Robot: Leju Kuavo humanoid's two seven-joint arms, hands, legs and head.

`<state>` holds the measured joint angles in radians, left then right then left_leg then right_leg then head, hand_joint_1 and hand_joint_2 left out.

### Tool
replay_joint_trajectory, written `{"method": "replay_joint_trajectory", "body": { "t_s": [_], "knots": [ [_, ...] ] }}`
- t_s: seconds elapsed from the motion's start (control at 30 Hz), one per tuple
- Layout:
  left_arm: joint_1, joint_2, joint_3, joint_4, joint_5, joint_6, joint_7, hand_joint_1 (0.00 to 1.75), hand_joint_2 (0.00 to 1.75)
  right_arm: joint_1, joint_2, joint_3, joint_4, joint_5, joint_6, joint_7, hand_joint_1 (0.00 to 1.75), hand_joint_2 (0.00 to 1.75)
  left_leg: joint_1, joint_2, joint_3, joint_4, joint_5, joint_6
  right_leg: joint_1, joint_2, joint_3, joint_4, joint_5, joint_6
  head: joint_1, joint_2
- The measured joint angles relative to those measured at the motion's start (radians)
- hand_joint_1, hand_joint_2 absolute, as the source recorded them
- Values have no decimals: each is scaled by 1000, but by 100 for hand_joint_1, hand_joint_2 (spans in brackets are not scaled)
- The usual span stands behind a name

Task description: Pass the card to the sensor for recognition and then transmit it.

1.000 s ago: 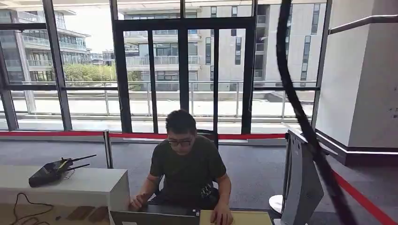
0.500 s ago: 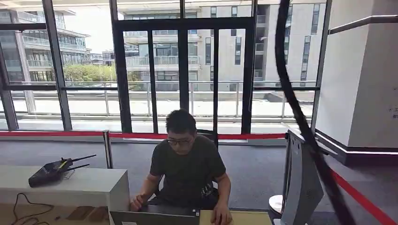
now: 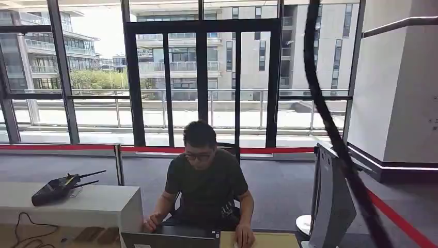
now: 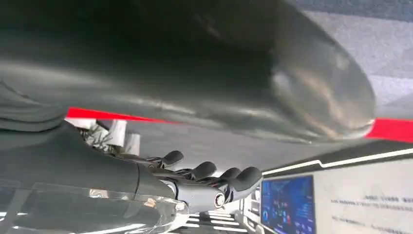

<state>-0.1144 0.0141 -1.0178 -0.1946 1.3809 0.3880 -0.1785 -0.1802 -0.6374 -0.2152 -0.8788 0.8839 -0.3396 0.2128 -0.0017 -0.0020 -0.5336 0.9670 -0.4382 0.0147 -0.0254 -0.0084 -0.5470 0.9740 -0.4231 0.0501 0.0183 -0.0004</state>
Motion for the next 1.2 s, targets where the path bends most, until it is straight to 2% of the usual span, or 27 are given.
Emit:
{"method": "replay_joint_trajectory", "body": {
  "t_s": [0.23,0.47,0.6,0.93,1.2],
  "knots": [
    [-2,-1,3,0,16,16,-9,0,0,-40,54,13,192,-114,-112,-99,0,0,0,0,0,0,0,0,0,0,0,0,-1,0,0,0],
    [-2,-1,8,0,31,27,-15,0,0,-48,109,22,329,-170,-145,-142,0,0,1,0,0,0,0,0,1,0,0,0,-1,0,1,0],
    [-2,-1,15,0,41,42,-19,0,0,-40,160,25,400,-187,-209,-167,0,0,1,0,0,0,0,-1,1,0,0,0,-1,0,-1,0],
    [-2,-4,41,0,67,69,-51,0,0,-20,273,34,524,-213,-253,-186,0,0,2,0,0,0,0,-1,2,0,1,0,-2,-2,-1,0],
    [0,-7,69,0,103,108,-73,0,0,26,351,37,590,-253,-218,-173,0,0,3,0,1,0,-1,-1,3,0,0,0,-3,-3,0,0]
  ]
}}
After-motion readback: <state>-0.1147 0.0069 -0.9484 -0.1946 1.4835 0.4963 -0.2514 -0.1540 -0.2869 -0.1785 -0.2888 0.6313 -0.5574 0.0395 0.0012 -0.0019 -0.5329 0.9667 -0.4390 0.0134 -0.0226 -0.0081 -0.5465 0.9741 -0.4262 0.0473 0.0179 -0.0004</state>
